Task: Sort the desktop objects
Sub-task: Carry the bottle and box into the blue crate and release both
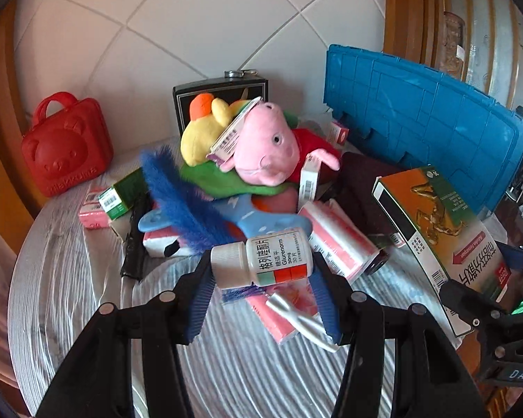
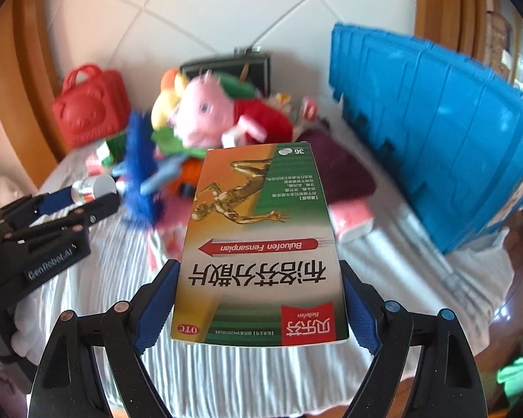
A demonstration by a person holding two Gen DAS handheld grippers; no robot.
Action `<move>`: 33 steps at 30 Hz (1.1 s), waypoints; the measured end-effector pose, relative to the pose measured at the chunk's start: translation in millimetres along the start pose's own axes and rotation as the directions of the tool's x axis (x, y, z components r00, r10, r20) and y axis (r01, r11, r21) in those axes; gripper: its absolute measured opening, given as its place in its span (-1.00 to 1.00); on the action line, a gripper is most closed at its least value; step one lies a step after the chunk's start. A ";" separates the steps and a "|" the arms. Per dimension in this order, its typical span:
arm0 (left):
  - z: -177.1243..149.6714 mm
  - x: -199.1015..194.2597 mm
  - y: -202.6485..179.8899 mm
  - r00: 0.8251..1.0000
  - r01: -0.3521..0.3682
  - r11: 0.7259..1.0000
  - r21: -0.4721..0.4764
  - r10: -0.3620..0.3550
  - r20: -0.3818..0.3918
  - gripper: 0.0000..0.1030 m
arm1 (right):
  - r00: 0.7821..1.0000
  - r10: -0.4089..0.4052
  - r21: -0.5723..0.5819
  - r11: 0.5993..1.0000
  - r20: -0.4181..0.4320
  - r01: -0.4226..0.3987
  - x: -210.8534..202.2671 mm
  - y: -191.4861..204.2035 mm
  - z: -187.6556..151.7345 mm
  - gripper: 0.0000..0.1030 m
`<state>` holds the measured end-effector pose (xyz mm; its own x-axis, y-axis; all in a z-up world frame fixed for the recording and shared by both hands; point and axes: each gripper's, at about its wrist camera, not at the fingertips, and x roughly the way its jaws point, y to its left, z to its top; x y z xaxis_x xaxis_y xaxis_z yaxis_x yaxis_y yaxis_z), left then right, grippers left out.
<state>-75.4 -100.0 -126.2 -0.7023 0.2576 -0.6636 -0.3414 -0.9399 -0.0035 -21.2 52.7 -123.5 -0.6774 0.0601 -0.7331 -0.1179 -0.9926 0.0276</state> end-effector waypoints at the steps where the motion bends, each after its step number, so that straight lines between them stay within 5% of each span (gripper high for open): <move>1: 5.1 -3.1 -3.5 1.000 0.003 1.000 0.001 -0.003 0.014 0.02 | 1.000 -0.002 0.005 1.000 0.020 0.002 -5.4 -2.2 5.2 0.68; 12: 78.3 -17.3 -75.3 0.985 -0.022 1.000 -0.002 0.022 0.170 0.02 | 0.963 0.001 -0.019 1.000 0.269 0.004 -62.0 -66.2 73.9 0.68; 20: 158.6 -6.1 -190.3 0.963 -0.010 1.000 -0.002 0.010 0.271 0.02 | 0.901 -0.029 -0.035 0.998 0.433 0.049 -102.6 -181.7 134.6 0.68; 28: 219.5 17.0 -317.6 0.963 0.035 0.998 0.049 -0.047 0.265 0.02 | 0.891 -0.138 0.033 0.990 0.433 0.138 -98.8 -321.7 168.1 0.69; 33: 243.9 32.9 -373.9 0.974 0.045 0.993 0.106 -0.067 0.215 0.02 | 0.894 -0.173 0.067 0.985 0.412 0.160 -91.1 -372.4 170.6 0.69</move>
<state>-123.2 314.5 35.6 -0.7956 0.3618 -0.4859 -0.4367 -0.8984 0.0461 -39.4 434.8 49.0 -0.8848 0.2691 -0.3803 -0.2730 -0.9610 -0.0449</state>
